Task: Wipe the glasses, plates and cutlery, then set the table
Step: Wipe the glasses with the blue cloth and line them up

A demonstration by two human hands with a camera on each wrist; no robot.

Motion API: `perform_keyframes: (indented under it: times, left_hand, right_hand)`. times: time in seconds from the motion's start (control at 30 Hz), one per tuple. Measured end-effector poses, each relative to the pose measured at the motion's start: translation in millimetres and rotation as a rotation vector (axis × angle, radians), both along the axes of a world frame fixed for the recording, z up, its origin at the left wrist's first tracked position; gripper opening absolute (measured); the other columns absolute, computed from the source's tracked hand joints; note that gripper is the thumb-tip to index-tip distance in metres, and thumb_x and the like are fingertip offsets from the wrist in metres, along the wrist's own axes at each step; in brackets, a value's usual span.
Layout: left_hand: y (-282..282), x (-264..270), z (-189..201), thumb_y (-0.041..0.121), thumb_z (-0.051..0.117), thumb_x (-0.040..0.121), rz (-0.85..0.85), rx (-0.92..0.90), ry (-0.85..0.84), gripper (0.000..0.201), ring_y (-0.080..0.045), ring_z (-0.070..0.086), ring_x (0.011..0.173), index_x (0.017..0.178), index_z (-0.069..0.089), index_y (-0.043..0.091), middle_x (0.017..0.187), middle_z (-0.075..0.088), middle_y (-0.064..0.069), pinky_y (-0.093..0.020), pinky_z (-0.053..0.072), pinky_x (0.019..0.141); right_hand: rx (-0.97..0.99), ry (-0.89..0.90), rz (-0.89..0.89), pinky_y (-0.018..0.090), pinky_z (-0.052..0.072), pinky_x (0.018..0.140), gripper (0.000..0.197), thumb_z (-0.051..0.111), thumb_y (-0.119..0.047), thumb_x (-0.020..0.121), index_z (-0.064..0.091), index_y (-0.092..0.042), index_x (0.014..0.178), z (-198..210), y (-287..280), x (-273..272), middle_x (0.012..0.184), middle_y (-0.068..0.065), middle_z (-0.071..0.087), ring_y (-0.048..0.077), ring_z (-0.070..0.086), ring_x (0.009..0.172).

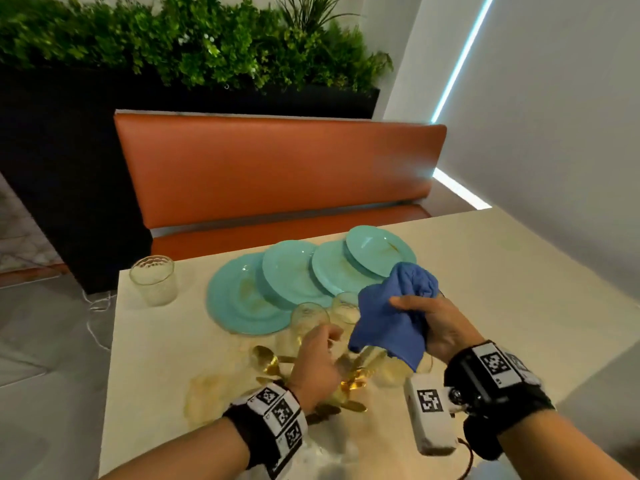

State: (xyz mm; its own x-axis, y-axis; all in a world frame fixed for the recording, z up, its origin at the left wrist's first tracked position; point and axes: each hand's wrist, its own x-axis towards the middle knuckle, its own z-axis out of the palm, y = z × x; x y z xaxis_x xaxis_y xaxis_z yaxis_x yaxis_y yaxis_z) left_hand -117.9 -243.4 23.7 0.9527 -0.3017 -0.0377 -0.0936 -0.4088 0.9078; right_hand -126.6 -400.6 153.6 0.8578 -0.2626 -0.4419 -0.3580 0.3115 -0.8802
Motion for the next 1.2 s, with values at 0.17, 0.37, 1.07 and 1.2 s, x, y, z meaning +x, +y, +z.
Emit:
perform_keyframes:
  times: [0.17, 0.37, 1.07, 1.2]
  left_hand:
    - [-67, -19, -7, 0.026, 0.075, 0.073, -0.119, 0.156, 0.226, 0.069, -0.014, 0.049, 0.114, 0.131, 0.04, 0.017, 0.129, 0.048, 0.001, -0.022, 0.043, 0.094]
    - [-123, -20, -30, 0.032, 0.085, 0.061, -0.071, 0.183, 0.293, 0.108, -0.02, 0.032, 0.134, 0.146, 0.02, 0.017, 0.146, 0.033, -0.002, -0.03, 0.032, 0.108]
    - [-161, 2, 3, 0.039, 0.081, 0.048, -0.417, 0.095, -0.01, 0.071, -0.011, 0.061, 0.098, 0.108, 0.045, 0.025, 0.107, 0.061, 0.005, -0.032, 0.052, 0.086]
    - [-141, 7, 37, 0.026, 0.083, 0.048, -0.519, 0.232, -0.123, 0.064, -0.017, 0.061, 0.082, 0.101, 0.047, 0.019, 0.093, 0.062, 0.002, -0.037, 0.055, 0.07]
  right_hand:
    - [-0.168, -0.007, -0.119, 0.03, 0.053, 0.057, 0.009, 0.057, 0.003, 0.084, 0.057, -0.005, 0.086, 9, -76, -12, 0.087, 0.014, 0.06, 0.023, 0.059, 0.076]
    - [-0.208, 0.063, -0.093, 0.033, 0.048, 0.067, 0.011, 0.058, -0.006, 0.085, 0.059, -0.006, 0.096, -1, -147, -28, 0.086, 0.015, 0.063, 0.026, 0.06, 0.079]
    - [-1.302, 0.054, 1.447, 0.028, 0.046, 0.079, 0.02, 0.065, -0.02, 0.078, 0.055, -0.008, 0.09, -16, -140, -40, 0.09, 0.006, 0.056, 0.02, 0.054, 0.084]
    - [-1.557, 0.006, 1.609, 0.017, 0.03, 0.063, 0.009, 0.051, -0.01, 0.09, 0.056, -0.003, 0.094, -12, -111, -39, 0.092, 0.017, 0.055, 0.031, 0.05, 0.083]
